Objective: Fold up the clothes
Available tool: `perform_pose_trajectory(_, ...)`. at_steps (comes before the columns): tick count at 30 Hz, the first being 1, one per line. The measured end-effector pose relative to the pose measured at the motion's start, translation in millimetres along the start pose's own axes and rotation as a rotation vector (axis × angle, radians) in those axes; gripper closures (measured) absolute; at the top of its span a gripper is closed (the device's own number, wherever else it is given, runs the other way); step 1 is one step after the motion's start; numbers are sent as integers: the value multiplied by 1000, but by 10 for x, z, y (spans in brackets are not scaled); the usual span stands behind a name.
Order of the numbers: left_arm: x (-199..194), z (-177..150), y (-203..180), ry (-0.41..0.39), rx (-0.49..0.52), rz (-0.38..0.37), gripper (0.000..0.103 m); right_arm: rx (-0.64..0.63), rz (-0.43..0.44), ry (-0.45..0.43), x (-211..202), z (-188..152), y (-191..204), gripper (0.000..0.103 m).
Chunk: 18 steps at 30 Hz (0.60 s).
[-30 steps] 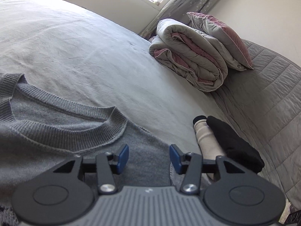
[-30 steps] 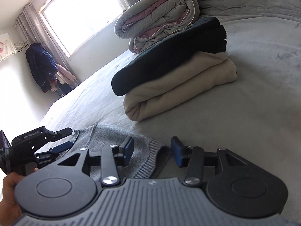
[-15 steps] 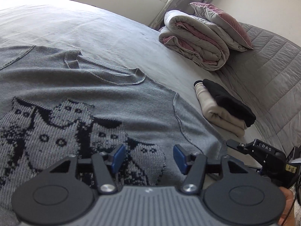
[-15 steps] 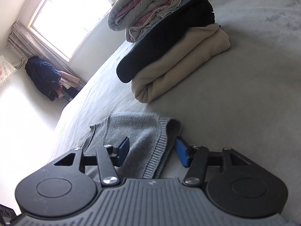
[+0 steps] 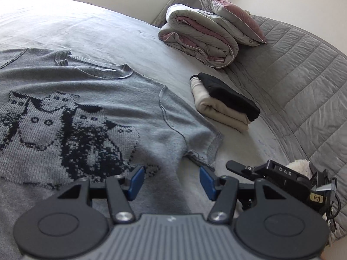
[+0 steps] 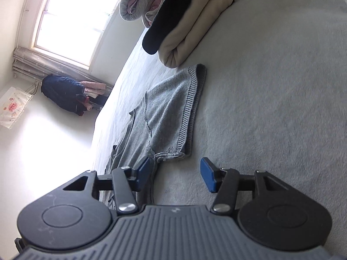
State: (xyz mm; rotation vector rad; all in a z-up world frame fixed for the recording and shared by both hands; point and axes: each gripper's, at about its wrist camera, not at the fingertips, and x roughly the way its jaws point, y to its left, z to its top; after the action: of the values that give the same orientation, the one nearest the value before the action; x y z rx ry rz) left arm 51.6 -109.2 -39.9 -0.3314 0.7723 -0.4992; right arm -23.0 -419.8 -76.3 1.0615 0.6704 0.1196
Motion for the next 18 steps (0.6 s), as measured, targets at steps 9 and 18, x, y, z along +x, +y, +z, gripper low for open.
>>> perform_pose_trajectory(9,295,-240,-595,79,282,110,58,-94,-21,31,376,101,140,76)
perform_pose_trajectory(18,423,-314,-828,163,348,146,71,-41,12,20,304,149,5,92)
